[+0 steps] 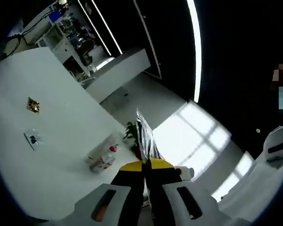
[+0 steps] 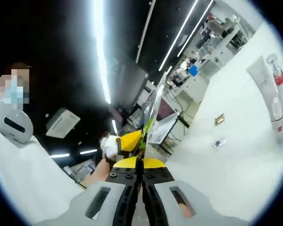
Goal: Arrange the skincare products in the storage area until every visible bottle or jar stands upright without overlapping.
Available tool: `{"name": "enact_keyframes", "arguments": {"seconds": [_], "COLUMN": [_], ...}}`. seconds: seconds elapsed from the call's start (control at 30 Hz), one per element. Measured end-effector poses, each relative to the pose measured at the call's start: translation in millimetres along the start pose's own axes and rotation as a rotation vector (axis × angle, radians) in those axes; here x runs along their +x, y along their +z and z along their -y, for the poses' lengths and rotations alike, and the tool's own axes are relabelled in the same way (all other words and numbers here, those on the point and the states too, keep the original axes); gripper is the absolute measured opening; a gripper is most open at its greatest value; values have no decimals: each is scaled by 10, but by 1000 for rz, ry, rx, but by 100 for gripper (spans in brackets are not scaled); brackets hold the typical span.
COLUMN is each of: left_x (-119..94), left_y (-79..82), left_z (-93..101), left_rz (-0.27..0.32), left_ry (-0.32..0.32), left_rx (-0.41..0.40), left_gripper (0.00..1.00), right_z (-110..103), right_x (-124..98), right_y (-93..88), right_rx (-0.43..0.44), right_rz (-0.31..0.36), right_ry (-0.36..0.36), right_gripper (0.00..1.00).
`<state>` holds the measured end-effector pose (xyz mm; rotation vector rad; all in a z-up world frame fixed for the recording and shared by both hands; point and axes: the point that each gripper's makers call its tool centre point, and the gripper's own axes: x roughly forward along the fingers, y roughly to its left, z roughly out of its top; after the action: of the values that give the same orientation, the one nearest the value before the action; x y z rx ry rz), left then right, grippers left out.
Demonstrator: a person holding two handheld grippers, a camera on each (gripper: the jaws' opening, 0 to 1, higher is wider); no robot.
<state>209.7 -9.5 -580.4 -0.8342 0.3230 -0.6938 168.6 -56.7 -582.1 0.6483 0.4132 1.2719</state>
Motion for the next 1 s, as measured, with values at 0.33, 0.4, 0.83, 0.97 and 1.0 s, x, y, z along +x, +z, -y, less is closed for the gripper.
{"name": "enact_keyframes", "arguments": {"seconds": [0.33, 0.4, 0.83, 0.97, 1.0], "left_x": [-30, -44, -25, -12, -7], "left_y": [110, 85, -145, -171, -193], "left_z": [197, 266, 314, 276, 261], "left_rz": [71, 58, -32, -42, -48], "left_ry": [-74, -118, -134, -109, -104], "left_rx": [-10, -18, 12, 30, 19], "left_gripper": [0, 0, 0, 0, 0], "right_z": [-18, 47, 13, 0, 26], "right_x": [35, 23, 89, 91, 87], "right_y": [93, 145, 572, 540, 532], "right_rx": [56, 83, 122, 100, 101], "right_rz": [25, 52, 112, 81, 72], "right_ry": [13, -3, 30, 23, 11], "right_gripper": [9, 12, 2, 1, 1]}}
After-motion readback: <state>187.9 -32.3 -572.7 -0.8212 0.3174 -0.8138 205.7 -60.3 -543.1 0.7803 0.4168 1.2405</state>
